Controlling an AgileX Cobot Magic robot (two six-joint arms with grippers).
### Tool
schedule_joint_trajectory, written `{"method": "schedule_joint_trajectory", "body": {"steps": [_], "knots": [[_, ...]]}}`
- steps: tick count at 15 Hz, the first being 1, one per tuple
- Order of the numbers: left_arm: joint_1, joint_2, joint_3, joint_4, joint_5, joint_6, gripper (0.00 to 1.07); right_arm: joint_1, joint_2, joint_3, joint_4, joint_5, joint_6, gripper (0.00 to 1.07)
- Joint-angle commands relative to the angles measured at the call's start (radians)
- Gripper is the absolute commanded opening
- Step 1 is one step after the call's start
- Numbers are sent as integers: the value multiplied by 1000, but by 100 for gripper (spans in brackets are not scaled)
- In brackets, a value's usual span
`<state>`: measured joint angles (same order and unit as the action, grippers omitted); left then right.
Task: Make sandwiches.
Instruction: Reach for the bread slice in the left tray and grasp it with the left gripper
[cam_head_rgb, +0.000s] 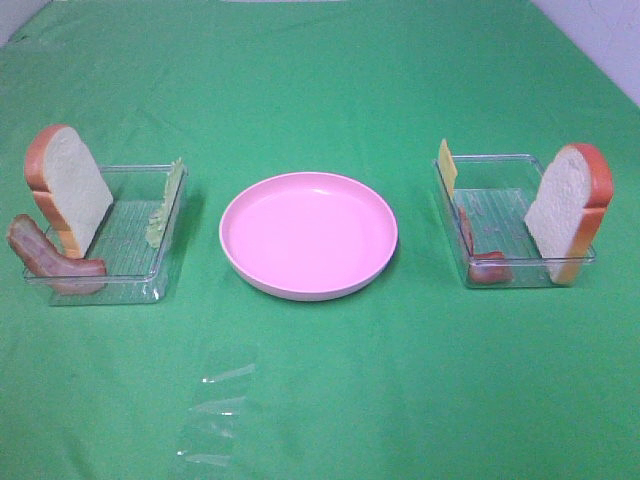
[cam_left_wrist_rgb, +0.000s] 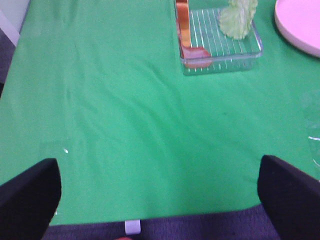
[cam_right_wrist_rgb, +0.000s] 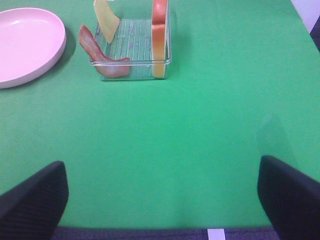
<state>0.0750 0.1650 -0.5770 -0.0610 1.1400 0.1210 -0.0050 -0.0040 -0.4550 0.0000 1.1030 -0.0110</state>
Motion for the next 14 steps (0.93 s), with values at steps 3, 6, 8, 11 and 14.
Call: {"method": "schedule_joint_trajectory", "body": {"steps": [3,6,8,11,14], "knots": [[-4,666,-340,61,59,10,102,-5,-10,4,0,-6,-7,99],[-4,1000,-555,71,122,-21,102,-5,-10,4,0,-6,-7,99],[-4,1160,-703,56,163,-53,102,-5,-10,4,0,-6,-7,99],[-4,1423,-964,-21,177,-45,102,-5,-10,4,0,-6,-7,99],[-97,1663,-1130,23,177,-111,102,-5,-10,4,0,-6,-7,99]]}}
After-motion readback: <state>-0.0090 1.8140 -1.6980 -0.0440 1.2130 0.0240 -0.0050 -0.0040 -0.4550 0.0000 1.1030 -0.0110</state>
